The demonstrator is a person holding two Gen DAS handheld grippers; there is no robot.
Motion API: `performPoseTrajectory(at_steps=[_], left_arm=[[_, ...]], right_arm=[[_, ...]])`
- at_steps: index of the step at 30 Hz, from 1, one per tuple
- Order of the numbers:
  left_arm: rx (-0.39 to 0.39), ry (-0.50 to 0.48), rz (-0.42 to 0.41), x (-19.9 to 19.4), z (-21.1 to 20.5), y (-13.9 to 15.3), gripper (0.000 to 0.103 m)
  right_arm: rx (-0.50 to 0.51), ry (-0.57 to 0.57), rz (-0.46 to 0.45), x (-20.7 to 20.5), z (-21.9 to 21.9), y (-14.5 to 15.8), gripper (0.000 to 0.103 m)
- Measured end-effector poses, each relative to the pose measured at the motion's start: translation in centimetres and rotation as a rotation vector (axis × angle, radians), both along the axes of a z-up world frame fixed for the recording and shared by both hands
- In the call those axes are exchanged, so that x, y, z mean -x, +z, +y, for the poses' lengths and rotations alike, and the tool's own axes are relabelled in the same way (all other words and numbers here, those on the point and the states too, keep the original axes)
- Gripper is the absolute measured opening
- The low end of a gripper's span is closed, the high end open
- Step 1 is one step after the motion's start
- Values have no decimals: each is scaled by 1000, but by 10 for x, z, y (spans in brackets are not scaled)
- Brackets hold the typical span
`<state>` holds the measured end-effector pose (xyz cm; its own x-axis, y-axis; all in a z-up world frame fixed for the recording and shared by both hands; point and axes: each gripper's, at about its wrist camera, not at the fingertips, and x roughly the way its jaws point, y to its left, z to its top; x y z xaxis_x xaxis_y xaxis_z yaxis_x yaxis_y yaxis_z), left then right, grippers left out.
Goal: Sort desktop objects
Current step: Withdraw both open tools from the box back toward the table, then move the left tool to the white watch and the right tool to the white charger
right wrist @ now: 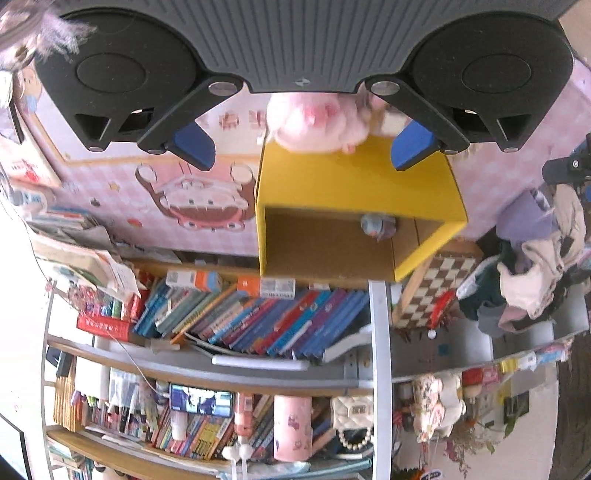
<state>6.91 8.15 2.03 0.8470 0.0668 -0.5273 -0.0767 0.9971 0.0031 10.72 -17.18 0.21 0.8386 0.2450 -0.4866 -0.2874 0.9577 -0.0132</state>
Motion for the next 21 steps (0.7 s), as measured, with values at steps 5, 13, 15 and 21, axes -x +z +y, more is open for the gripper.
performPoseTrajectory(at_steps=[5,13,15,21], left_arm=[[-8,-6,27,8,-2,-10,96],[-13,-31,67,16,-10,-22,96],[-17,-42,78,17,-13,-25,96],[-27,-79,122,19,-23,-36,96]], right_arm=[[24,-3,37,14,3,-15,103],[38,29,98,29,13,-31,103],[46,41,116,32,17,-36,103],[79,63,188,36,26,-50,103]])
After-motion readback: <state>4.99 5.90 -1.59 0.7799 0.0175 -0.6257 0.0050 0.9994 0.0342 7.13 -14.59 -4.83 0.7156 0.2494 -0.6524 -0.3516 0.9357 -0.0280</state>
